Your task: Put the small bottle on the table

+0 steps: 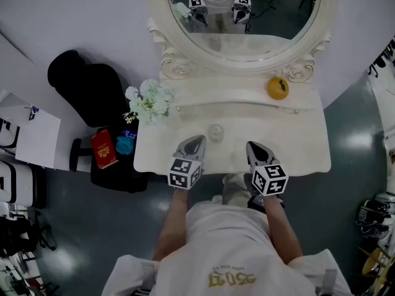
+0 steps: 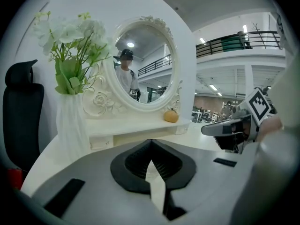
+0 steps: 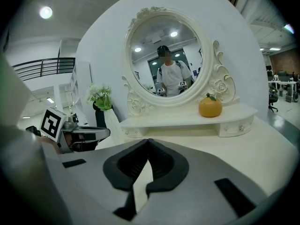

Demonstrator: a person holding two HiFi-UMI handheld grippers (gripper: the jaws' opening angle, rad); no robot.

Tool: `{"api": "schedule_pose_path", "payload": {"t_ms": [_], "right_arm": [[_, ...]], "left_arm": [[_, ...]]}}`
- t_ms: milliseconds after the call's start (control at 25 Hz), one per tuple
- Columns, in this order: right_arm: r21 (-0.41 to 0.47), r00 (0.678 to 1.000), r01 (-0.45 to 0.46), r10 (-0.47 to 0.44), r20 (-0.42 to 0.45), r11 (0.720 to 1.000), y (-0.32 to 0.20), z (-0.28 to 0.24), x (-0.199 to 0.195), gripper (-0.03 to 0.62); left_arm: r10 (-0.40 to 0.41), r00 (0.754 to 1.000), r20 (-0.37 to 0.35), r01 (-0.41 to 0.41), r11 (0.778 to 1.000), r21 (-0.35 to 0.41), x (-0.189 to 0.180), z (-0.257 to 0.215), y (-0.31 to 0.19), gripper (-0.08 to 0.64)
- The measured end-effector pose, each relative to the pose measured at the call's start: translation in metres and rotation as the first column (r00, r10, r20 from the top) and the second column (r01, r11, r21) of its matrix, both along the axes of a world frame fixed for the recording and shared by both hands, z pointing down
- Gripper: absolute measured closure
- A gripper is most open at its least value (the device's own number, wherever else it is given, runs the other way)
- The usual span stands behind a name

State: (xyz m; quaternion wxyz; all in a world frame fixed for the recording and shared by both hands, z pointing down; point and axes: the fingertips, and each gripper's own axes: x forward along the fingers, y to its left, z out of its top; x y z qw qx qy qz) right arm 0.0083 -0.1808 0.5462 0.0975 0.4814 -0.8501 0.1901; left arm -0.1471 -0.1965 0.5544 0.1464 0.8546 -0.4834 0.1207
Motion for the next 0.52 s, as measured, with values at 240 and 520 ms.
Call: {"api": "schedule_pose_path", "payload": {"t_ms": [240,520], "right_arm": [[-0.009,1.0,0.007,-0.007,-0.001,1.0,-0.001,0.003,-0.007,0.58],[-0.012,1.0,0.015,-0.015,-0.009,1.0,-0.001,0.006,-0.011,0.58]], "left_arm": [[0.013,1.0,-0.001,-0.013,1.0,-0.023,-0.003,0.007,0.001,0.542],[-0.004,1.0,-0.002,0.004,0.999,-0.043,-0.012,0.014,-0.001,0.541]]}}
